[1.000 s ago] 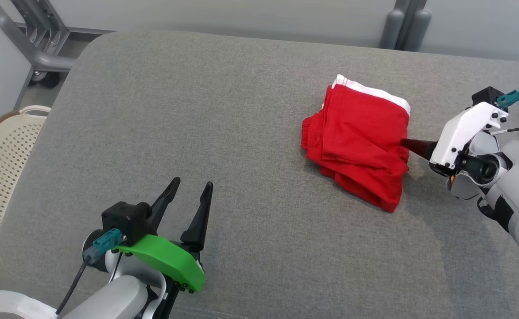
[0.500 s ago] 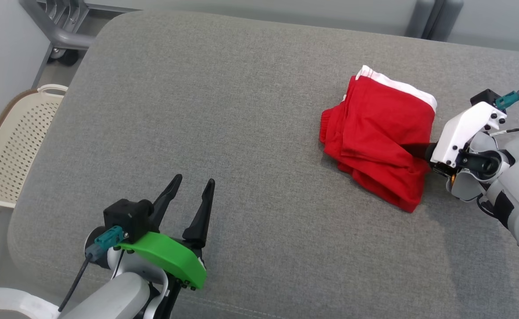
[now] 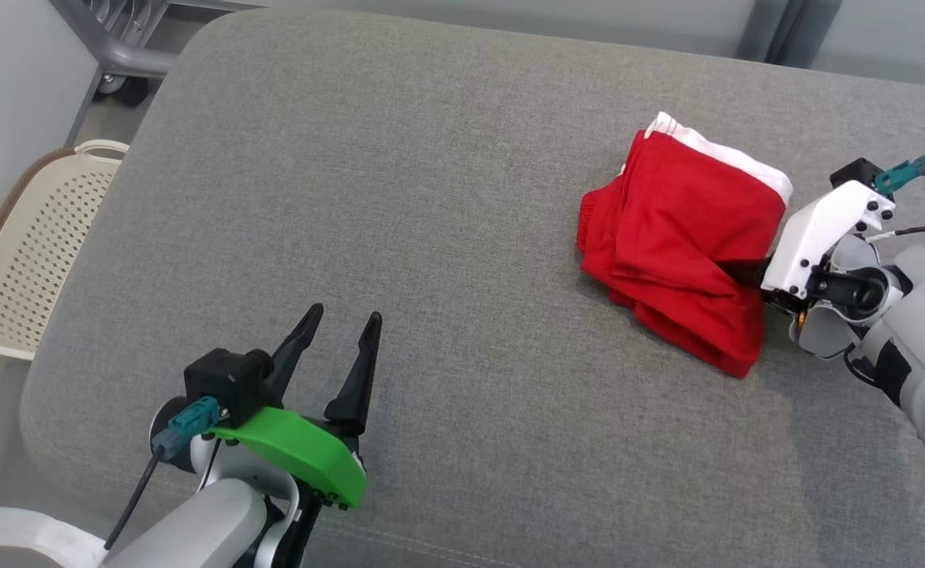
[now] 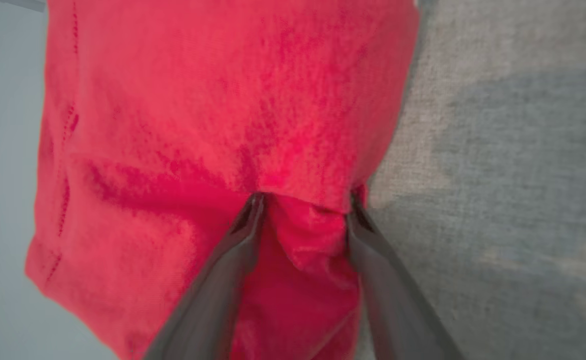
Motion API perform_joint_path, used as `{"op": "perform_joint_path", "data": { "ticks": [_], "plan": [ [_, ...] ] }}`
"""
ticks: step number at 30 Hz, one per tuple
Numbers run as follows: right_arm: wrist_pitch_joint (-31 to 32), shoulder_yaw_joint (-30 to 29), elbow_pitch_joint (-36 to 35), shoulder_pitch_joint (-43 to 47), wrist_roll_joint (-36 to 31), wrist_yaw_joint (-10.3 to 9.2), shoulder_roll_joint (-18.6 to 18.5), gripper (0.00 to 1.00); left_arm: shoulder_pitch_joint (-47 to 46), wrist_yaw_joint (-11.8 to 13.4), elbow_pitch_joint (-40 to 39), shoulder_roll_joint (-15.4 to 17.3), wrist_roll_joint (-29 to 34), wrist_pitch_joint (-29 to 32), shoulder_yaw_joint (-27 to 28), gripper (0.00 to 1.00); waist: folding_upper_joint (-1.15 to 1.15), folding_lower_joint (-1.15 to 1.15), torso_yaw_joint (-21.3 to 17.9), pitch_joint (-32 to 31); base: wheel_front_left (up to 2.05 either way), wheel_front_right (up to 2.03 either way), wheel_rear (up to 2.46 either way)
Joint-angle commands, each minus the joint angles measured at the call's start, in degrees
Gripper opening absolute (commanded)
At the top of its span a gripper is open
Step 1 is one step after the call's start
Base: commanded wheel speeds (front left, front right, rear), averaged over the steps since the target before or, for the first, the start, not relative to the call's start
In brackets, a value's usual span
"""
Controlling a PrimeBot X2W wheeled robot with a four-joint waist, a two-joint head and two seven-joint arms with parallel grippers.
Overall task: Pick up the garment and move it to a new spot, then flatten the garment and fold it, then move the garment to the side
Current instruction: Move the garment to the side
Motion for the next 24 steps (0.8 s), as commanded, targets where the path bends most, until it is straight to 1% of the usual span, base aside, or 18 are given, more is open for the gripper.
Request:
{"op": "perform_joint_path", "data": {
  "ticks": [1, 10, 12, 18, 23, 24],
  "plan": [
    [-0.41, 0.21, -0.80, 1.49, -0.07, 0.00, 0.66, 0.00, -0.73, -0.27, 0.32, -0.07, 0.01, -0.18, 0.21, 1.00, 0.00, 0.00, -0.03, -0.17, 0.00, 0.00, 0.00],
    [-6.20, -0.95, -6.47, 2.50, -0.97, 0.01, -1.16, 0.00, -0.16, -0.13, 0.56, -0.01, -0.15, -0.16, 0.11, 1.00, 0.00, 0.00, -0.82, -1.62, 0.00, 0.00, 0.00],
    [-8.51, -1.08, -9.60, 3.30, -1.54, 0.01, -1.81, 0.00, 0.18, 0.06, 0.44, 0.27, -0.20, -0.09, 0.10, 1.00, 0.00, 0.00, -1.45, -2.49, 0.00, 0.00, 0.00],
    [-11.60, -0.01, -16.81, 6.23, -3.27, 0.01, -4.09, 0.00, 0.95, 0.36, 0.01, 0.60, -0.22, 0.21, -0.28, 1.00, 0.00, 0.00, -3.91, -4.81, 0.00, 0.00, 0.00],
    [-13.99, 0.70, -21.78, 8.12, -4.62, 0.01, -5.81, 0.00, 1.26, 0.44, -0.86, 1.07, 0.71, 0.00, -0.52, 1.00, 0.00, 0.00, -7.04, -6.24, 0.00, 0.00, 0.00],
    [-13.99, 0.70, -21.78, 8.12, -4.62, 0.01, -5.81, 0.00, 1.26, 0.44, -0.86, 1.07, 0.71, 0.00, -0.52, 1.00, 0.00, 0.00, -7.04, -6.24, 0.00, 0.00, 0.00]
  ]
}}
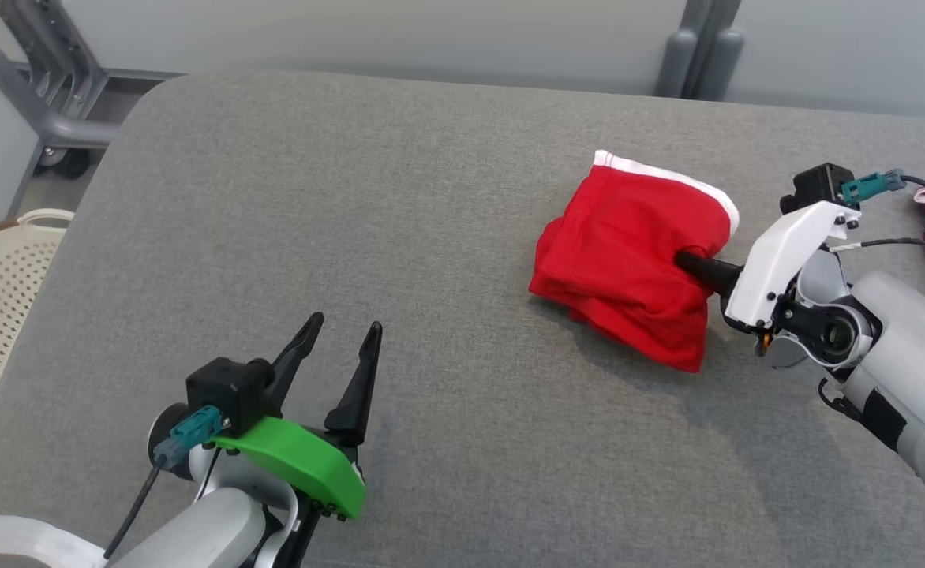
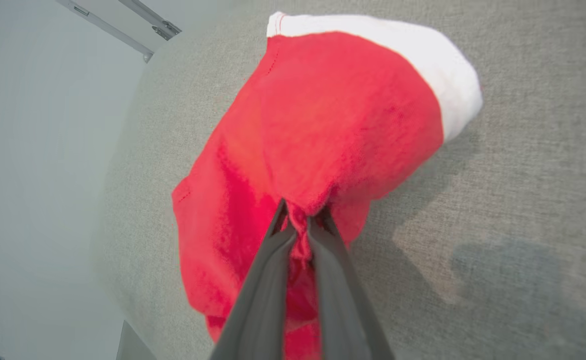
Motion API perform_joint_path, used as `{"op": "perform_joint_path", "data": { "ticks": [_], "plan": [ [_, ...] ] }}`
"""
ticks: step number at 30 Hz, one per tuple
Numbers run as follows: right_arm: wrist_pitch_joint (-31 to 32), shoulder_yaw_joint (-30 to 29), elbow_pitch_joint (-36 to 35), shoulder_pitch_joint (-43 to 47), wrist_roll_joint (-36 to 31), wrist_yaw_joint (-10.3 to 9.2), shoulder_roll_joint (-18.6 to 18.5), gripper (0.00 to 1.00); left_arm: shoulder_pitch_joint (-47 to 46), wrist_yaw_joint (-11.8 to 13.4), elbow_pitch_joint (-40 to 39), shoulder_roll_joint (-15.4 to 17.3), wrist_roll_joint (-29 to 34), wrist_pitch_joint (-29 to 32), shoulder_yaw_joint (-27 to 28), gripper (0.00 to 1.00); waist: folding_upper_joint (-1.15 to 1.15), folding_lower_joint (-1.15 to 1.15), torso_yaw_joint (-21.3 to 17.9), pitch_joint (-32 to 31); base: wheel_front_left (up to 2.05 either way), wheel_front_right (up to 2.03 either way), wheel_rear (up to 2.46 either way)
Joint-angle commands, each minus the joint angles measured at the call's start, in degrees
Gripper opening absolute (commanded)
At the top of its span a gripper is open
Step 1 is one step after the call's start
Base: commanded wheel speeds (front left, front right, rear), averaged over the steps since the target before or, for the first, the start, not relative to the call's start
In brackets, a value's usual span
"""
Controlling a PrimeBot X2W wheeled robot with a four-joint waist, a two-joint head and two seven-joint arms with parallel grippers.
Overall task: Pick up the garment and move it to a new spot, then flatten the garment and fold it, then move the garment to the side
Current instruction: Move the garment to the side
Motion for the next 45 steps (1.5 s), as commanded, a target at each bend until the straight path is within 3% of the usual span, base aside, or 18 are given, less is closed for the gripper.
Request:
{"op": "perform_joint_path", "data": {
  "ticks": [1, 12, 29, 35, 45],
  "plan": [
    [-0.54, -0.04, -0.50, 0.91, -0.46, 0.02, -0.27, 0.00, 0.58, 0.09, -0.25, 0.43, 0.38, -0.32, -0.10, 1.00, 0.00, 0.00, -2.33, -1.34, 0.00, 0.00, 0.00],
    [-3.45, 1.99, -6.83, 2.67, -1.73, 0.02, -1.39, 0.00, 0.73, -1.09, -1.97, 0.05, 3.22, -0.70, -0.14, 1.00, 0.00, 0.00, -11.19, -3.63, 0.00, 0.00, 0.00],
    [-4.09, 4.48, -10.06, 2.85, -0.95, 0.02, -1.75, 0.00, 0.63, -2.63, -2.82, -0.61, 6.18, -0.96, 0.17, 1.00, 0.00, 0.00, -24.08, -3.83, 0.00, 0.00, 0.00],
    [-4.82, 5.01, -10.72, 1.89, -0.53, 0.02, -1.60, 0.00, -0.43, -3.34, -2.68, -1.23, 6.89, -0.98, -0.36, 1.00, 0.00, 0.00, -26.61, -2.89, 0.00, 0.00, 0.00],
    [-7.05, 5.16, -11.54, -0.31, -1.84, 0.02, -2.83, 0.00, -1.16, -3.49, -1.92, -1.83, 7.06, -0.39, -0.76, 1.00, 0.00, 0.00, -26.88, -1.92, 0.00, 0.00, 0.00]
  ]
}}
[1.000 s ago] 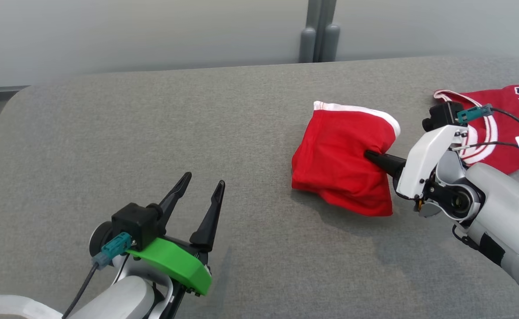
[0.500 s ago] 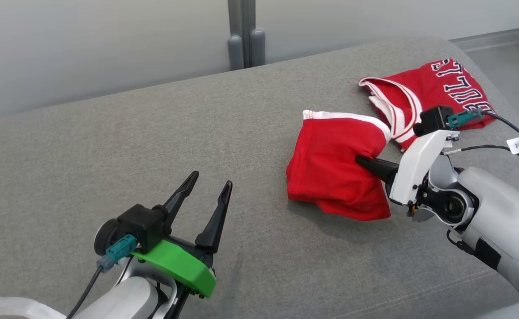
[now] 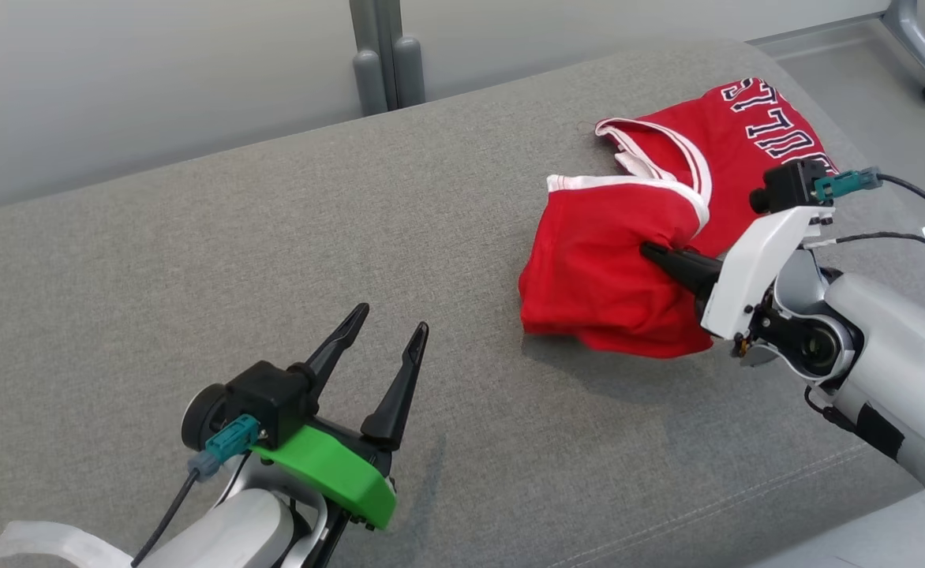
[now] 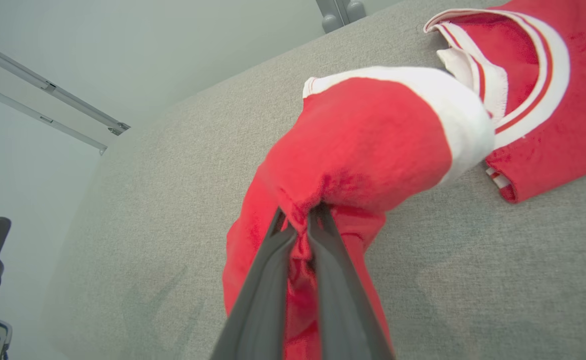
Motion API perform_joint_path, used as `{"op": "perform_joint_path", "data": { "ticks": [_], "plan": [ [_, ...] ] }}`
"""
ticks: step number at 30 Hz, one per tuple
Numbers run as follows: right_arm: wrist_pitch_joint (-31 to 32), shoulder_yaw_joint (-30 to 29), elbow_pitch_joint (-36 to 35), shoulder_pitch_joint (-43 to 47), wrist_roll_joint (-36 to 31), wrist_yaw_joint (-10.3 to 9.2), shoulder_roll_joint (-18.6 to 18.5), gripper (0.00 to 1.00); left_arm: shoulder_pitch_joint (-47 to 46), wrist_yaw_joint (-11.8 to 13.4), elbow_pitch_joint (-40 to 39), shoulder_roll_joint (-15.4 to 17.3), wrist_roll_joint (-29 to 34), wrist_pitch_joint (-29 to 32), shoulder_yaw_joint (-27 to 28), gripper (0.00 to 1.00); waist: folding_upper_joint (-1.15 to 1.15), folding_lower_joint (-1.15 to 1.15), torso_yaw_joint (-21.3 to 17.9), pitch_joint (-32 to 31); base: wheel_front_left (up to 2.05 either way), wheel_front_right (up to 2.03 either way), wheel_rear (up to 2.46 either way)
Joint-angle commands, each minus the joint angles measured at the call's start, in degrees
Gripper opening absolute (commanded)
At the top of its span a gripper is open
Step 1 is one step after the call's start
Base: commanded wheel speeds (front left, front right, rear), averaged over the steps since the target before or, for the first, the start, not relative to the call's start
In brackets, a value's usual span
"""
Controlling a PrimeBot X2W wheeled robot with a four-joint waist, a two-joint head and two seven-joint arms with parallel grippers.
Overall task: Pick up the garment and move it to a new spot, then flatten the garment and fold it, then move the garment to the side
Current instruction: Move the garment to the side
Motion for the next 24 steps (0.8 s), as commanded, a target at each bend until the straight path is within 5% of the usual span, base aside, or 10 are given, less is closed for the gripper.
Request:
{"op": "perform_joint_path", "data": {
  "ticks": [1, 10, 24],
  "plan": [
    [-0.56, -0.02, -0.29, -0.92, -0.48, 0.02, -0.01, 0.00, -0.80, -0.30, 0.00, -0.05, 0.46, 0.02, 0.07, 1.00, 0.00, 0.00, 0.21, 0.50, 0.00, 0.00, 0.00],
    [0.21, 2.42, -0.93, -7.81, -4.43, 0.02, -3.82, 0.00, -2.43, -0.92, 0.46, 0.37, 0.82, 0.47, 0.02, 1.00, 0.00, 0.00, 2.82, 4.59, 0.00, 0.00, 0.00],
    [2.30, 9.54, -12.86, -19.33, -9.29, 0.01, -15.89, 0.00, -5.83, -2.57, 1.84, -0.21, 1.80, 0.09, 1.02, 1.00, 0.00, 0.00, 9.10, 13.59, 0.00, 0.00, 0.00]
  ]
}}
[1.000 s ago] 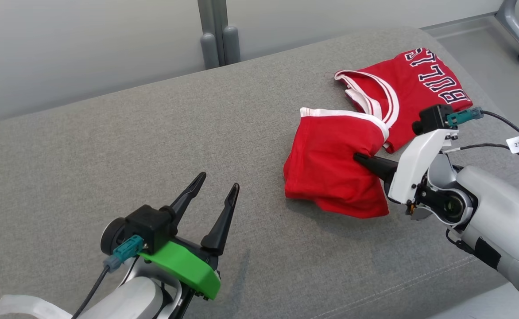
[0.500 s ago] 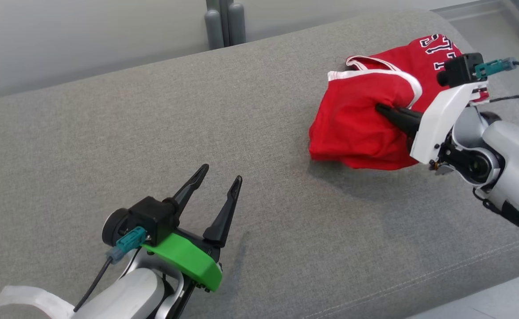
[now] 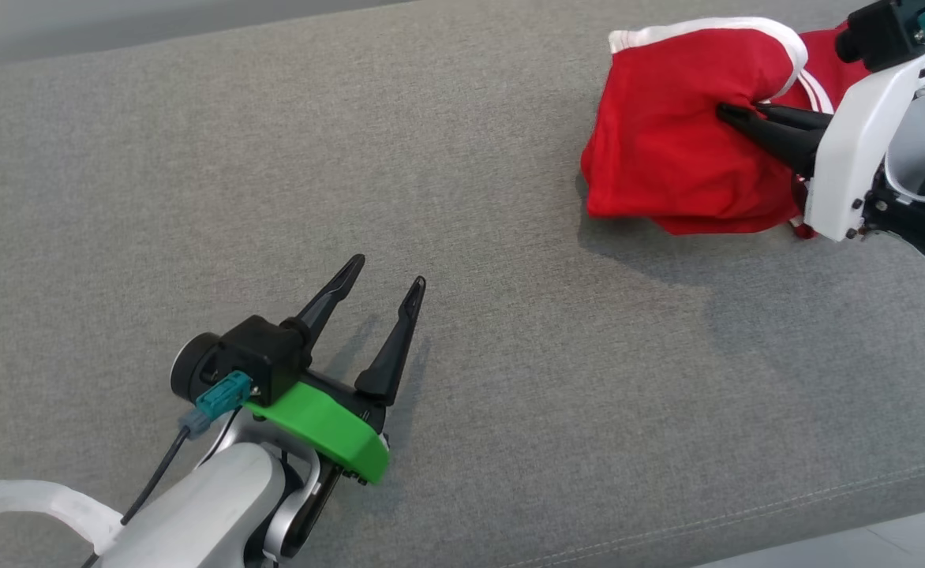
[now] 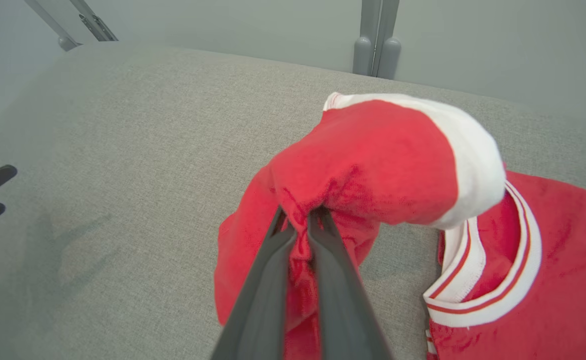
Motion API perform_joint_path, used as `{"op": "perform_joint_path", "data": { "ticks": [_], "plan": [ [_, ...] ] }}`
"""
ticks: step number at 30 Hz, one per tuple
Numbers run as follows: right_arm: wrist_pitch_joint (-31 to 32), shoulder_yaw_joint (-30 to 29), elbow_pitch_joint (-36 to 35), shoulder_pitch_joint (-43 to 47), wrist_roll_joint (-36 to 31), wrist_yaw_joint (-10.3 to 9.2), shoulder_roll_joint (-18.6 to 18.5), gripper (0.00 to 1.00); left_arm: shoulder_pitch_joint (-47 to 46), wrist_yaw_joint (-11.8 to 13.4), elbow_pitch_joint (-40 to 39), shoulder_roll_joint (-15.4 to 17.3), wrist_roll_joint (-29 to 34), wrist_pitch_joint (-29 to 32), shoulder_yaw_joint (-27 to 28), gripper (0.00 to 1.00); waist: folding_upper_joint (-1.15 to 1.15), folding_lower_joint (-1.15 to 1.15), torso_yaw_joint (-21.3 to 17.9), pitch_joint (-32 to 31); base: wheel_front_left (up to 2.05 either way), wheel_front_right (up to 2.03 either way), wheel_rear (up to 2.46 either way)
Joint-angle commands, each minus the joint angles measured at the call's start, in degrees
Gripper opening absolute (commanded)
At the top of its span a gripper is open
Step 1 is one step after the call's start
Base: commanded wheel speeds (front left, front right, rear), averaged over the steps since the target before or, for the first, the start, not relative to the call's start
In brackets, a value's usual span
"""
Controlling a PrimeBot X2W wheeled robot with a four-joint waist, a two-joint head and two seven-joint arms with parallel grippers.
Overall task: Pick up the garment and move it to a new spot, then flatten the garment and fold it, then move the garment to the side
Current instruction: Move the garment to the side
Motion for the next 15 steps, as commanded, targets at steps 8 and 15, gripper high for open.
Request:
{"op": "perform_joint_path", "data": {
  "ticks": [8, 15],
  "plan": [
    [2.64, 3.94, -4.48, -3.69, -3.81, 0.00, -8.39, 0.00, -2.16, -0.73, 0.11, 0.66, 1.14, -0.46, 1.23, 1.00, 0.00, 0.00, 5.18, 6.86, 0.00, 0.00, 0.00],
    [2.45, 4.47, -4.04, -5.57, -7.32, -0.01, -15.04, 0.00, -3.23, -0.39, -0.69, 2.05, 1.81, -0.34, 1.85, 1.00, 0.00, 0.00, 5.27, 11.15, 0.00, 0.00, 0.00]
  ]
}}
